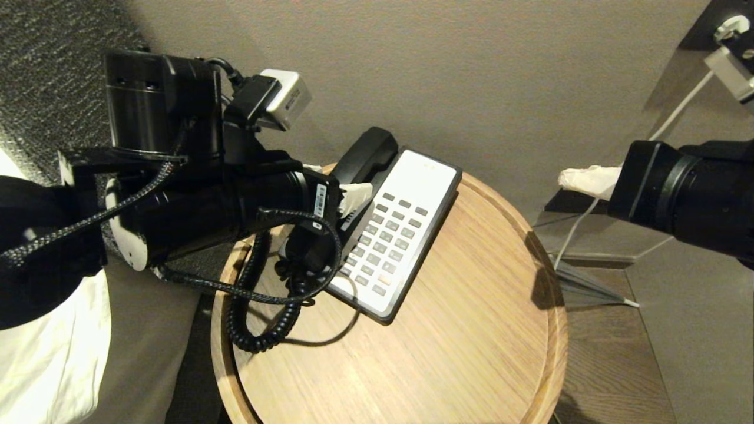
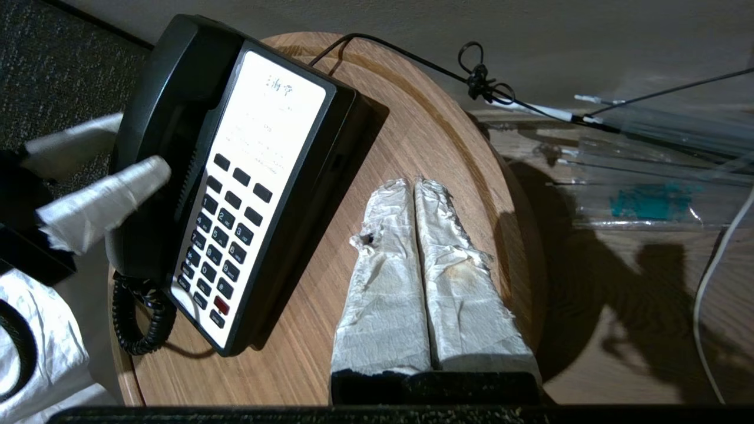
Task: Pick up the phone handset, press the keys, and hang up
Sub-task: Put the handset back, then end the call using the dial pad
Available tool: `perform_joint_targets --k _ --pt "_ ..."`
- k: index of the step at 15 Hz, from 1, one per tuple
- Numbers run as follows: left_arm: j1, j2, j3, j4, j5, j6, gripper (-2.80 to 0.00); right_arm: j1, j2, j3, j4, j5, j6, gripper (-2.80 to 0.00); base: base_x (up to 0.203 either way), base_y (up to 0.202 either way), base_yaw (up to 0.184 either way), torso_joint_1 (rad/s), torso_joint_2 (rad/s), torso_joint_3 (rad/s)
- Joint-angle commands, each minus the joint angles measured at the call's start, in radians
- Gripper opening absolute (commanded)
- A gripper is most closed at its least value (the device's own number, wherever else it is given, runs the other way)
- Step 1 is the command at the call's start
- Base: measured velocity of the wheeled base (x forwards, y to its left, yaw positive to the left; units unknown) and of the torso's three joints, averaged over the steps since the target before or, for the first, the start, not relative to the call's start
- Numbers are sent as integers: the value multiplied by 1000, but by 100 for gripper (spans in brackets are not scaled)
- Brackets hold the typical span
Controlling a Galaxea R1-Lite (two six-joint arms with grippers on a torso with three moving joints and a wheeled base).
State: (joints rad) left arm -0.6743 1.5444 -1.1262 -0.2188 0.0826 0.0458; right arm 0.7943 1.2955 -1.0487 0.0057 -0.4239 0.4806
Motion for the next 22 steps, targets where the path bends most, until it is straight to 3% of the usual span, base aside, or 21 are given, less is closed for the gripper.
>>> perform_joint_targets --k 1,5,6,8,10,12,18,22 --pt "1 -19 -3 -25 1 0 0 0 -5 8 0 -3 3 -280 0 0 0 0 0 0" --pt "1 -104 39 -26 2 -29 0 0 -13 34 -1 -3 3 -280 0 0 0 0 0 0" --pt "1 -134 64 -21 3 -43 -280 0 -22 47 -1 -3 3 -280 0 0 0 0 0 0" --pt "9 -181 115 -18 5 -83 -280 0 -37 70 -1 -1 3 -280 0 0 0 0 0 0" --pt "20 -213 148 -15 24 -177 -280 0 -38 79 -2 -1 3 -280 0 0 0 0 0 0" --pt "43 -237 165 -16 89 -238 -280 0 -45 88 -1 -1 3 -280 0 0 0 0 0 0" --pt "196 -366 253 -17 148 -256 -280 0 -55 111 -3 0 1 -280 0 0 0 0 0 0" --pt "297 -437 289 -15 213 -309 -280 0 -55 107 -1 -1 -1 -280 0 0 0 0 0 0"
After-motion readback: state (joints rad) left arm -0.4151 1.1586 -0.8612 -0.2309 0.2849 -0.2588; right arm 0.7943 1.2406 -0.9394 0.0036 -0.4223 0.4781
